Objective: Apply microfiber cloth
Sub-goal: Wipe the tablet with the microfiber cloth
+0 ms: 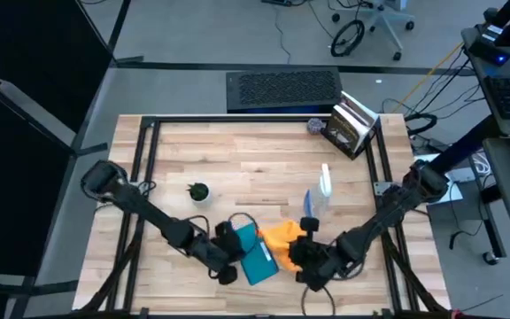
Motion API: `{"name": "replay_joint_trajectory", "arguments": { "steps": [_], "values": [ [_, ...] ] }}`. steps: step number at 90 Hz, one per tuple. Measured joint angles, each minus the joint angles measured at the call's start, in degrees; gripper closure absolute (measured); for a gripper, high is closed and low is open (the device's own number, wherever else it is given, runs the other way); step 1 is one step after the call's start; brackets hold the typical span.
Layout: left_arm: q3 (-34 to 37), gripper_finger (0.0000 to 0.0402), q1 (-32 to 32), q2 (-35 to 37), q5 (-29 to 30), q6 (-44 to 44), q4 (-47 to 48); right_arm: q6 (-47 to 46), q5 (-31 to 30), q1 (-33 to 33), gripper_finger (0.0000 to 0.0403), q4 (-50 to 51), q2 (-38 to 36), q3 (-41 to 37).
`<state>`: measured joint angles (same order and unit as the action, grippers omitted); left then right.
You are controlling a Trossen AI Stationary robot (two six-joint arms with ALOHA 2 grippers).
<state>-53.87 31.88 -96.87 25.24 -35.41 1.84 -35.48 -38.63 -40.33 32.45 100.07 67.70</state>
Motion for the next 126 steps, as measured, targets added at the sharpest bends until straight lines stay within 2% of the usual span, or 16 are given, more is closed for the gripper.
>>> {"name": "replay_joint_trajectory", "arguments": {
  "steps": [7, 14, 36, 48, 60, 71, 96, 126],
  "values": [
    [0.0, 0.0391, -0.5, 0.4, 3.2, 3.0, -1.5, -0.3, -0.7, -0.9, 0.0382, -1.9, 1.2, 0.0],
    [0.9, 0.0391, -1.5, -0.8, 3.9, 4.6, -5.2, 1.0, -0.4, -1.0, 0.0382, -6.2, 2.4, 0.0],
    [9.3, 0.0392, -1.8, -8.0, 13.7, 7.4, -27.4, 10.7, 0.5, 0.1, 0.0382, -21.5, 7.5, 0.0],
    [13.4, 0.0400, -1.5, -11.4, 15.1, 7.6, -37.2, 13.9, 5.7, 1.5, 0.0383, -28.1, 10.5, 0.0],
    [12.9, 0.0399, -2.2, -15.8, 12.9, 8.9, -42.8, 18.6, 6.1, 3.5, 0.0383, -33.1, 12.9, 0.0],
    [11.3, 0.0399, -3.1, -20.9, 11.2, 8.7, -46.2, 21.5, 9.7, 6.0, 0.0383, -36.3, 14.2, 0.0],
    [11.0, 0.0399, -4.4, -25.1, 11.8, 6.7, -48.4, 19.5, 18.9, 8.9, 0.0383, -38.6, 19.9, 0.3],
    [11.2, 0.0399, -4.5, -25.3, 11.4, 6.4, -47.7, 11.3, 23.0, 4.3, 0.0383, -36.8, 20.9, 0.4]
  ]
}}
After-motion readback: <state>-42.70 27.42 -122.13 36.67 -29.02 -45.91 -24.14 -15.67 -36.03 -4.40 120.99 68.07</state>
